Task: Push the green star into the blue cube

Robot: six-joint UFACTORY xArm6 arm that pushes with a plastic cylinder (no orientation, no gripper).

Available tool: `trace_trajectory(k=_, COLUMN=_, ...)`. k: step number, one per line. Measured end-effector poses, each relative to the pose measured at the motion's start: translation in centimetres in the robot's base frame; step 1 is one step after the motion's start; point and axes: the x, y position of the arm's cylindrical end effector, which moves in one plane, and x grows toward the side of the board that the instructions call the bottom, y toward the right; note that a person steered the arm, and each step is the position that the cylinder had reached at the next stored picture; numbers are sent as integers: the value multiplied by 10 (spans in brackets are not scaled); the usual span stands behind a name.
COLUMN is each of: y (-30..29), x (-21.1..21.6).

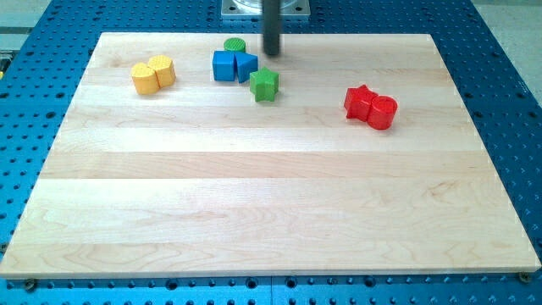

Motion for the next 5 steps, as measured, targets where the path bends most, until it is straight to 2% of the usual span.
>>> trace_trajectory(k=1, y=49, x=79)
trace_trajectory(k=4, y=-129, x=139)
trace_trajectory(k=5, y=-136, x=144)
